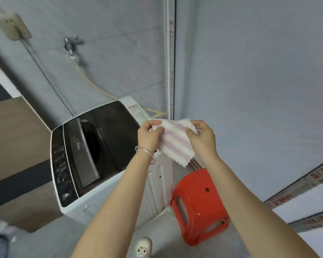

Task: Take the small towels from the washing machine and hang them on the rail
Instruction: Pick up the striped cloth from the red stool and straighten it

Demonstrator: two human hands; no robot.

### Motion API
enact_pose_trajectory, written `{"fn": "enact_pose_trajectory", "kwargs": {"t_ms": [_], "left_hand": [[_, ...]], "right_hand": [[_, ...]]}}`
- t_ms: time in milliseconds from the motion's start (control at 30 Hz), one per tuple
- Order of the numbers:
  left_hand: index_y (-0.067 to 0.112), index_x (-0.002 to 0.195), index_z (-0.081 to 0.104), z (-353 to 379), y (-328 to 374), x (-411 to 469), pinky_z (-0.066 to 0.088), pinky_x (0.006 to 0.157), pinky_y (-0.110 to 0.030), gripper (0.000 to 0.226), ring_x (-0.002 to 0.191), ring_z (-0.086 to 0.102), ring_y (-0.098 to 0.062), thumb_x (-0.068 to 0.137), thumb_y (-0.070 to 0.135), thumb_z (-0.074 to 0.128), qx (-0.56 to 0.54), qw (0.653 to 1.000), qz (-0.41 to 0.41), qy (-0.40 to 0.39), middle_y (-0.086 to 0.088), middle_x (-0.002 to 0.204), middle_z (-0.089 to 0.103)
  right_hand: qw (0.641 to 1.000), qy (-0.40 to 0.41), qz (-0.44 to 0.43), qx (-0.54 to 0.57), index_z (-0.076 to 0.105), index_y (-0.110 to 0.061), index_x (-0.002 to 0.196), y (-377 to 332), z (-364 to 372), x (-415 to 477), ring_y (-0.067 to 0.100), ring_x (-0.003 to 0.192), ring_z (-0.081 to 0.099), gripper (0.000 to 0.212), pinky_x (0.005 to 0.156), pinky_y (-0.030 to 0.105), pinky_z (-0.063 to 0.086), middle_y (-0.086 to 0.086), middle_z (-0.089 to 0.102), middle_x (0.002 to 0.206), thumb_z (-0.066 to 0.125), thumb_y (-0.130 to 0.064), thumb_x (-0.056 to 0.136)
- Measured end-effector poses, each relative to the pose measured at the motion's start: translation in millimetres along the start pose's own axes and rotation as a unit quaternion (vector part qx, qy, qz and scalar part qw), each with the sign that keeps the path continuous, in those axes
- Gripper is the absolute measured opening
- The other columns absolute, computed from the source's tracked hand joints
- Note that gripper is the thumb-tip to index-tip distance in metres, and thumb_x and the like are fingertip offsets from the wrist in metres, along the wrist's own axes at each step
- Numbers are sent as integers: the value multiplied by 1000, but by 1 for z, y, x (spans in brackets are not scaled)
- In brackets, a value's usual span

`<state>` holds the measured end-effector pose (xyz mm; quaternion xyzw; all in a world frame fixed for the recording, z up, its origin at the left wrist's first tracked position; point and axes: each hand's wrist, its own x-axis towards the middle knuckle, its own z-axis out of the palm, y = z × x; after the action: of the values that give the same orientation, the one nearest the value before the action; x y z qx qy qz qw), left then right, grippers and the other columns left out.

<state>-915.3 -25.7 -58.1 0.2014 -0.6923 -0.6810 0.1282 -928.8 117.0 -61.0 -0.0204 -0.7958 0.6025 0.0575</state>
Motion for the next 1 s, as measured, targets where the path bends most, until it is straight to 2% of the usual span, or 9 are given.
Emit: {"fn": "enact_pose_trajectory", "kwargs": {"t_ms": [133, 367, 500, 567, 633, 733, 867, 933, 1000], "left_hand": [[18, 85, 62, -57, 5, 30, 44, 64, -23, 17, 78, 52, -12, 80, 3, 57, 4, 999, 26, 39, 7, 85, 58], [16, 90, 61, -154, 10, 102, 41, 60, -21, 18, 68, 47, -5, 83, 2, 53, 36, 996, 54, 62, 14, 83, 56], [17, 90, 61, -194, -4, 145, 39, 54, -14, 18, 64, 44, -6, 83, 2, 53, 61, 996, 49, 53, 11, 78, 54], [17, 91, 60, -208, -17, 161, 36, 55, -15, 18, 62, 42, -6, 84, 3, 52, 83, 995, 31, 38, 9, 75, 52], [17, 93, 59, -218, -33, 174, 36, 59, -17, 20, 63, 43, -5, 84, 2, 50, 100, 995, 4, 24, 7, 77, 51], [14, 102, 62, -230, -59, 185, 41, 66, -16, 23, 74, 50, -4, 85, 4, 49, 128, 991, -34, -6, 0, 97, 57], [11, 114, 61, -236, -87, 185, 38, 86, -22, 29, 103, 55, -17, 86, 9, 52, 206, 975, -61, -59, -4, 115, 58], [13, 118, 60, -237, -99, 183, 32, 101, -23, 33, 124, 43, -23, 85, 12, 55, 289, 954, -26, -79, -5, 128, 49], [21, 123, 55, -237, -103, 176, 16, 111, -24, 39, 137, 18, -24, 84, 20, 58, 339, 932, -14, -124, -4, 143, 31]], "right_hand": [[999, -41, -15, -3, 61, -13, 103, -22, 62, 7, 15, 79, 56, 20, 63, 18, 42, 1, 61, 91, 57, -9, 84], [998, -61, -21, 16, 60, -17, 103, -51, 186, 24, 15, 78, 56, 20, 68, 21, 45, -3, 59, 84, 59, -11, 84], [998, -59, -14, 8, 58, -16, 104, -48, 243, 31, 3, 66, 50, 21, 59, 11, 40, -12, 52, 73, 58, -8, 85], [999, -53, -7, -12, 57, -13, 107, -40, 261, 32, 1, 67, 48, 22, 60, 10, 40, -12, 51, 75, 58, -7, 86], [998, -49, 13, -40, 58, -10, 111, -29, 275, 30, 6, 75, 52, 25, 66, 17, 42, -9, 54, 83, 58, -8, 86], [992, -63, 42, -100, 56, -11, 115, -8, 288, 27, 17, 94, 57, 29, 78, 24, 41, 1, 60, 104, 56, -12, 86], [967, -96, 111, -209, 48, -13, 123, 12, 297, 24, 15, 82, 55, 41, 67, 28, 43, 1, 60, 104, 56, -24, 84], [955, -108, 152, -232, 44, -12, 125, 17, 301, 25, 19, 81, 58, 48, 63, 28, 43, 3, 61, 104, 57, -31, 82], [951, -116, 183, -221, 43, -11, 124, 17, 305, 28, 22, 85, 61, 51, 66, 30, 46, 5, 62, 104, 58, -34, 81]]}}
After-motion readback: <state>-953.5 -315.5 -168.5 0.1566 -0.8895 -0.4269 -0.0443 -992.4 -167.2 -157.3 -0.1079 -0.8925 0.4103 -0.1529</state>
